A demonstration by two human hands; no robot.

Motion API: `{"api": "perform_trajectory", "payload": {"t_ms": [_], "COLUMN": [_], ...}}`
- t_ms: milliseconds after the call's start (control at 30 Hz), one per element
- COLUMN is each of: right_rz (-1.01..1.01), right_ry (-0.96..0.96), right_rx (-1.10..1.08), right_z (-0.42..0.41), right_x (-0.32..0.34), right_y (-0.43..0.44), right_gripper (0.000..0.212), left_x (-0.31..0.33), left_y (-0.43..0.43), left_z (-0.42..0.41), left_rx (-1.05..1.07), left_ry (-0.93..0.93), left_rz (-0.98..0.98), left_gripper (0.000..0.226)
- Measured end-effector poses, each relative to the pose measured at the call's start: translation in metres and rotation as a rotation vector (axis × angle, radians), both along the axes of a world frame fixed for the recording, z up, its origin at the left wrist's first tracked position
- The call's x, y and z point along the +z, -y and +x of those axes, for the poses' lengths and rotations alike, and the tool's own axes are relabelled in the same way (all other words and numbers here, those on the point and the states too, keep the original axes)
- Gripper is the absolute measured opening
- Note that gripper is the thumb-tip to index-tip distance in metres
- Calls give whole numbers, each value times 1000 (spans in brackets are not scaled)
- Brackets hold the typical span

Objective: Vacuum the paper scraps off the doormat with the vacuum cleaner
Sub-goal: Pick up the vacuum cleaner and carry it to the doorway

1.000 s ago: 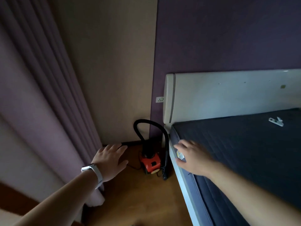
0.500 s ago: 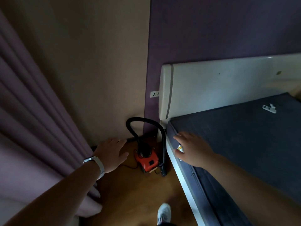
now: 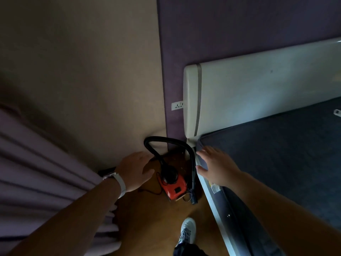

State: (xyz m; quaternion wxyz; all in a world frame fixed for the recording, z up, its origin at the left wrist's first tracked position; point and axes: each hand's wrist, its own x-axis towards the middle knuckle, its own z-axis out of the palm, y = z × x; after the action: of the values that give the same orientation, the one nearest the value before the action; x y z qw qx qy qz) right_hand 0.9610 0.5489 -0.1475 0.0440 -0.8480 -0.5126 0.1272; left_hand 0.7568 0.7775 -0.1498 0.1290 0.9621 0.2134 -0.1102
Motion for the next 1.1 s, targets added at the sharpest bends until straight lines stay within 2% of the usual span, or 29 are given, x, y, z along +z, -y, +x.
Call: {"api": "perform_trajectory", "payload": {"t_ms": [133,233,500,633,800,900,1000,1100], "right_rz": [27,-28,-144,-148,-151,-167,-145,-113], "right_ry": [-65,-157,-288,-331,-413,-474,-484,-461], "right_rx": [-59,-153,-234,-307,-426,-494,-564,-613], "right_z": [44,62,94,112,120,115,117,129], "right_x": [-28,-49,-137,-194,-296,-362,-420,-467], "right_y": [-15,-20,-44,-65,-87,-93,-98,-102], "right_gripper": [58,61,64,66,66,69,69,67], "left_x": [-21,-43,-139,-207,-309,-378,-438,-489], "left_y": [-13,-18,-36,-53,-72,-81,-88,-96], "left_z": [44,69,124,146,168,174,181,194], "left_rx": [26,5,-50,-58,-74,1,55,-9], "left_ry": [-5,-54,-185,-199,-228,-210,-213,-213], "left_rz": [-46,-111,-234,-269,-324,-392,-424,-401], "left_gripper": [72,63,68,57,56,55,55,55]}}
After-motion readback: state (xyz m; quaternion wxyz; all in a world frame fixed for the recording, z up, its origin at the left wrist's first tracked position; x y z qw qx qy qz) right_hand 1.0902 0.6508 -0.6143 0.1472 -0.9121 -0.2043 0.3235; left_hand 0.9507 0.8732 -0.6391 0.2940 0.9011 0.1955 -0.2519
